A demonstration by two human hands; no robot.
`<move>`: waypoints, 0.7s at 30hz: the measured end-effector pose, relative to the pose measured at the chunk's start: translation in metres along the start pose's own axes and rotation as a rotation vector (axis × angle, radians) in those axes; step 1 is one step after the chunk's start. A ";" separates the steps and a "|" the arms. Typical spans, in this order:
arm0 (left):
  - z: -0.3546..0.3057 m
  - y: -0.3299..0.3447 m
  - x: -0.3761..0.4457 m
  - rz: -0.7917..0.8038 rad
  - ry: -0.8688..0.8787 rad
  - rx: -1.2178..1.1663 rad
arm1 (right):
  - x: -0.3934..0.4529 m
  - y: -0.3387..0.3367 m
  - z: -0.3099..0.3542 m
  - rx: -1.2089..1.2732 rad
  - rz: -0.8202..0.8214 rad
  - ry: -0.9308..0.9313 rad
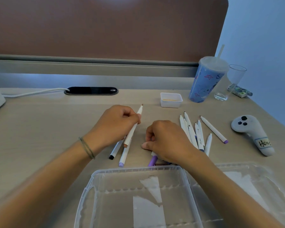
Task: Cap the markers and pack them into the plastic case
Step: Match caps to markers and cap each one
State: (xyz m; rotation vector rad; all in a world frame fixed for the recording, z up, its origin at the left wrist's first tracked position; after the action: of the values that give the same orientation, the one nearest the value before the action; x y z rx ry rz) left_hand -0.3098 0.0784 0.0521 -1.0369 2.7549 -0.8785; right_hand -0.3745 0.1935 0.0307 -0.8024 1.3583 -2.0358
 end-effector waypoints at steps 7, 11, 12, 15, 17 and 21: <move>-0.005 0.004 -0.004 0.045 -0.016 -0.029 | 0.012 -0.040 -0.038 0.606 -0.099 0.230; -0.009 0.011 -0.008 0.093 -0.010 -0.031 | 0.013 -0.050 -0.052 0.832 -0.098 0.312; -0.010 0.013 -0.008 0.107 -0.009 -0.030 | 0.013 -0.050 -0.053 0.895 -0.094 0.334; -0.011 0.017 -0.011 0.136 -0.005 -0.045 | 0.013 -0.050 -0.060 1.020 -0.128 0.420; -0.013 0.019 -0.011 0.144 0.012 -0.035 | 0.012 -0.052 -0.066 1.037 -0.168 0.451; -0.014 0.021 -0.013 0.157 0.040 -0.008 | 0.013 -0.057 -0.068 0.971 -0.185 0.409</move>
State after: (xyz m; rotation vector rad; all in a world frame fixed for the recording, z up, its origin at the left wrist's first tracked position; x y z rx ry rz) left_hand -0.3153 0.1065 0.0510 -0.7984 2.8271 -0.8752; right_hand -0.4405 0.2437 0.0653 -0.0693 0.3127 -2.6936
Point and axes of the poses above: each hand's wrist, its own x-axis towards the middle knuckle, its own y-axis out of the palm, z = x × y, the point moved 10 cm from there along x, towards the middle knuckle, and after that the axes turned 12 degrees about -z, right-handed, at the moved point
